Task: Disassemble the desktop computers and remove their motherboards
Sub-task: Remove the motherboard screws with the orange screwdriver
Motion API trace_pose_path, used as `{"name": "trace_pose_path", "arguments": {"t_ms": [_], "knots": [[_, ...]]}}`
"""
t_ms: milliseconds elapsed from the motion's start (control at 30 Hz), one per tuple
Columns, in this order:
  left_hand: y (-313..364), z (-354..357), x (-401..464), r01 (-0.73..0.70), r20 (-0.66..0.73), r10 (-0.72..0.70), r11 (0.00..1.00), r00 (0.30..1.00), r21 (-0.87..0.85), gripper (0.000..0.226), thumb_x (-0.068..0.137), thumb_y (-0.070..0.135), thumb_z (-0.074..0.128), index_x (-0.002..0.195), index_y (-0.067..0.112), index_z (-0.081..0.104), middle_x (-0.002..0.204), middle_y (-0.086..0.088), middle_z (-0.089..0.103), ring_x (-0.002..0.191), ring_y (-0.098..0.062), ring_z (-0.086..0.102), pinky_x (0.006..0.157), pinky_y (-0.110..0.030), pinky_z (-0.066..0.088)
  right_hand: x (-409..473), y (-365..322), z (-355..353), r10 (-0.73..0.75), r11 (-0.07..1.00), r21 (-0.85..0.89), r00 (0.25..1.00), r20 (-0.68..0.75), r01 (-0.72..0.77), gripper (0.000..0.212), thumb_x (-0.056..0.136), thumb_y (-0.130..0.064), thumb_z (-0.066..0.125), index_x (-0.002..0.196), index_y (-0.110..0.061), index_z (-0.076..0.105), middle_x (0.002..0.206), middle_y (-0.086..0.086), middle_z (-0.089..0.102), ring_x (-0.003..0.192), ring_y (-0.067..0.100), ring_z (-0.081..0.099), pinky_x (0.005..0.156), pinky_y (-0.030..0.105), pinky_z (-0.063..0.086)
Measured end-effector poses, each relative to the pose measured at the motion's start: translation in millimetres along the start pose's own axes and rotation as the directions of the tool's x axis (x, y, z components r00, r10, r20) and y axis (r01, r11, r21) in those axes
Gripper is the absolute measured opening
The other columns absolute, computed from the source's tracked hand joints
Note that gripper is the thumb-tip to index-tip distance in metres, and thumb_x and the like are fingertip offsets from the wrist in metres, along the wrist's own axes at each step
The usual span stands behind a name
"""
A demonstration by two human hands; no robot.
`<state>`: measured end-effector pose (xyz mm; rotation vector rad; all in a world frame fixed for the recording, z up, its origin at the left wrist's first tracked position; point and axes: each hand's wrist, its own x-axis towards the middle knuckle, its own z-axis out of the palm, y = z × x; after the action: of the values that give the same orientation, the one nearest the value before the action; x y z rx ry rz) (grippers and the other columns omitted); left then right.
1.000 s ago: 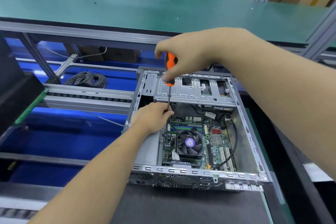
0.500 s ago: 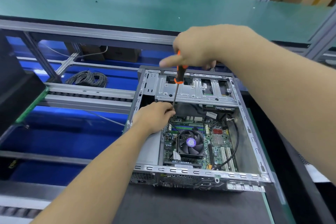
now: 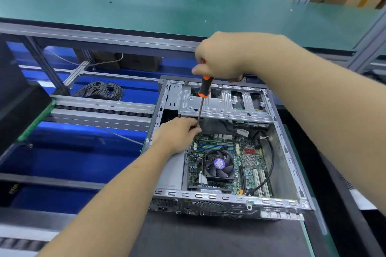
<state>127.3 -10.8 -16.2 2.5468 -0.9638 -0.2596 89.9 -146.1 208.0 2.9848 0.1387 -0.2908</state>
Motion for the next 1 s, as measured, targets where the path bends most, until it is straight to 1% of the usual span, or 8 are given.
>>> {"name": "trace_pose_path", "arguments": {"t_ms": [300, 433, 500, 567, 667, 733, 833, 1000], "knots": [[0, -1, 1, 0.011, 0.005, -0.011, 1.000, 1.000, -0.003, 0.024, 0.100, 0.048, 0.047, 0.100, 0.034, 0.067, 0.089, 0.014, 0.067, 0.086, -0.016, 0.062, 0.077, -0.038, 0.055, -4, -6, 0, -0.113, 0.993, 0.040, 0.994, -0.008, 0.113, 0.029, 0.091, -0.039, 0.066, 0.113, -0.023, 0.057, 0.098, -0.003, 0.061, 0.075, 0.015, 0.060, 0.071, 0.033, 0.046], [1, -1, 1, -0.001, 0.006, 0.001, 1.000, 1.000, -0.002, 0.023, 0.101, 0.047, 0.048, 0.100, 0.035, 0.067, 0.089, 0.015, 0.067, 0.085, -0.015, 0.063, 0.076, -0.038, 0.055, -5, -4, -1, 0.003, 0.998, -0.060, 1.000, -0.027, -0.005, 0.046, 0.096, -0.054, 0.052, 0.086, -0.010, 0.058, 0.053, -0.003, 0.066, 0.051, 0.014, 0.064, 0.059, 0.033, 0.048], [0, 0, 1, 0.006, 0.000, -0.006, 1.000, 1.000, 0.003, 0.024, 0.100, 0.048, 0.048, 0.098, 0.034, 0.067, 0.086, 0.014, 0.067, 0.083, -0.015, 0.062, 0.074, -0.038, 0.055, -3, -1, 3, -0.099, 0.994, -0.047, 0.993, -0.062, 0.097, 0.019, 0.094, -0.036, 0.061, 0.098, -0.018, 0.061, 0.090, 0.000, 0.068, 0.079, 0.021, 0.062, 0.072, 0.036, 0.050], [0, -1, 1, 0.008, -0.003, -0.008, 1.000, 1.000, 0.003, 0.025, 0.100, 0.048, 0.048, 0.098, 0.033, 0.067, 0.085, 0.014, 0.066, 0.082, -0.016, 0.062, 0.074, -0.038, 0.055, -6, -2, 1, -0.068, 0.997, 0.027, 0.998, -0.015, 0.069, 0.038, 0.089, -0.049, 0.066, 0.112, -0.021, 0.058, 0.100, 0.002, 0.059, 0.086, 0.027, 0.062, 0.078, 0.039, 0.051], [1, 0, 1, -0.007, -0.005, 0.007, 1.000, 1.000, 0.005, 0.025, 0.101, 0.047, 0.047, 0.100, 0.033, 0.067, 0.081, 0.015, 0.064, 0.079, -0.015, 0.061, 0.072, -0.035, 0.054, -5, -1, 0, 0.030, 0.999, -0.039, 0.999, -0.014, -0.031, 0.049, 0.096, -0.057, 0.050, 0.091, -0.010, 0.062, 0.075, 0.009, 0.069, 0.070, 0.032, 0.068, 0.070, 0.039, 0.055], [1, 0, 1, -0.003, -0.010, 0.003, 1.000, 1.000, 0.009, 0.026, 0.101, 0.048, 0.048, 0.098, 0.031, 0.067, 0.077, 0.014, 0.063, 0.077, -0.016, 0.061, 0.070, -0.035, 0.054, -3, 2, 1, -0.048, 0.999, 0.004, 0.999, -0.020, 0.048, 0.027, 0.094, -0.044, 0.058, 0.098, -0.018, 0.060, 0.083, -0.001, 0.066, 0.071, 0.028, 0.068, 0.068, 0.038, 0.053], [0, -1, 1, 0.003, -0.020, -0.003, 1.000, 1.000, 0.012, 0.027, 0.101, 0.047, 0.047, 0.099, 0.029, 0.067, 0.081, 0.011, 0.066, 0.079, -0.018, 0.061, 0.072, -0.037, 0.054, -8, 0, -4, 0.029, 0.994, 0.104, 0.999, 0.018, -0.030, 0.043, 0.089, -0.061, 0.058, 0.105, -0.020, 0.054, 0.078, -0.002, 0.062, 0.058, 0.025, 0.070, 0.062, 0.036, 0.050], [0, 0, 0, 0.004, -0.029, -0.004, 1.000, 1.000, 0.016, 0.027, 0.101, 0.048, 0.046, 0.098, 0.030, 0.066, 0.074, 0.013, 0.062, 0.073, -0.012, 0.060, 0.065, -0.033, 0.051, -7, -4, -1, -0.120, 0.987, 0.103, 0.993, -0.006, 0.120, 0.020, 0.092, -0.028, 0.061, 0.111, -0.024, 0.056, 0.095, -0.004, 0.060, 0.076, 0.019, 0.061, 0.071, 0.036, 0.049]]}}
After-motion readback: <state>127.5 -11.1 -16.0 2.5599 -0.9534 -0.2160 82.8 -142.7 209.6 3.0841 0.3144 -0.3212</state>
